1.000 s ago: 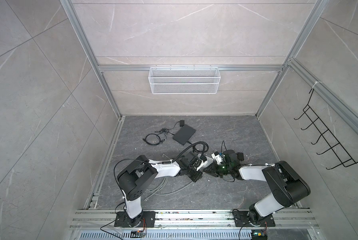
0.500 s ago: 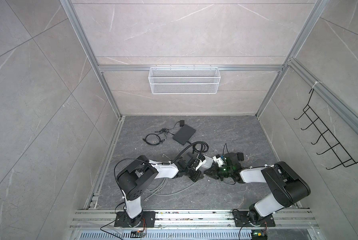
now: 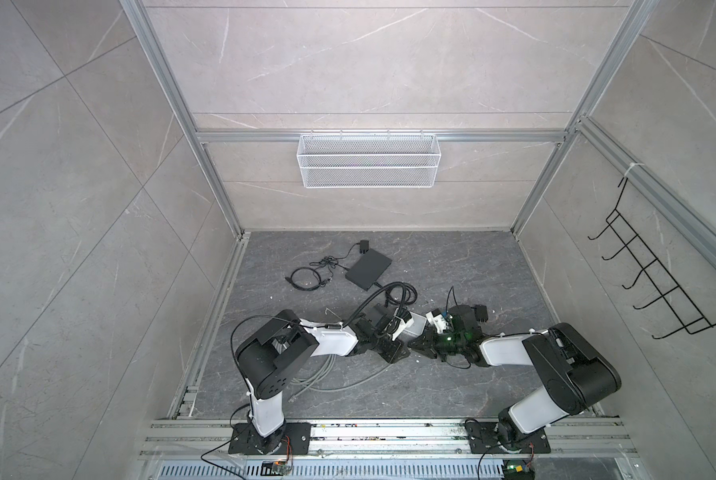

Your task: Insert the plug into the switch port

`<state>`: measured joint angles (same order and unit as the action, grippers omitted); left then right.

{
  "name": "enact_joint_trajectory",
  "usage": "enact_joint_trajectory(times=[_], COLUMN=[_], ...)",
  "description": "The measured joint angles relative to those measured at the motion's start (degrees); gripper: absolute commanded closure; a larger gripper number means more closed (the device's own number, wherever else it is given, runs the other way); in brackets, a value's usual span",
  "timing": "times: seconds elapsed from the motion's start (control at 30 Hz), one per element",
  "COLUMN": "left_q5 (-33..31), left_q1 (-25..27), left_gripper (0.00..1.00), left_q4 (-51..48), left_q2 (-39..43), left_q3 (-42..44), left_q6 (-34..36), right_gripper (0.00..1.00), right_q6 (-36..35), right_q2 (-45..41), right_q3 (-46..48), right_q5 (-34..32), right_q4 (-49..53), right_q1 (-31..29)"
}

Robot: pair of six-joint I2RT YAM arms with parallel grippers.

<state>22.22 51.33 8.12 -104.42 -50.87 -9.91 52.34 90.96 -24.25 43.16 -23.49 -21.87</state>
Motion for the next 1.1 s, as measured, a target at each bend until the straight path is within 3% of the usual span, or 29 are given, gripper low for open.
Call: enact_joint_trajectory(times=[0.33, 0.6, 0.73, 0.9, 1.1], left_q5=[1.6, 1.5, -0.2, -3.7, -10.3], left_q1=[0.0, 0.0, 0.0, 0.2, 2.5], left_gripper=[0.85, 0.89, 0.88, 0.88, 0.88], left_q4=[0.1, -0.6, -3.2, -7.5, -14.7], left_q2=[-0.7, -0.7, -0.7, -1.0, -4.0], left_q3=[0.0, -0.1, -1.6, -4.7, -11.9], left_q6=[-0.2, -0.2, -0.2, -0.8, -1.2], right_gripper=[0.94, 0.74, 0.69, 0.64, 0.59], right_q6=[0.2, -1.4, -7.1, -18.0, -28.3], right_q2=[-0.2, -2.2, -7.6, -12.5, -9.4], right_q3=[0.0, -0.2, -4.0, -14.6, -18.0], right_q5=[0.0, 0.0, -2.4, -10.7, -19.1], right_q4=[0.0, 3.3, 13.7, 25.2, 25.8], right_q1=[0.0, 0.6, 3.1, 3.8, 3.9])
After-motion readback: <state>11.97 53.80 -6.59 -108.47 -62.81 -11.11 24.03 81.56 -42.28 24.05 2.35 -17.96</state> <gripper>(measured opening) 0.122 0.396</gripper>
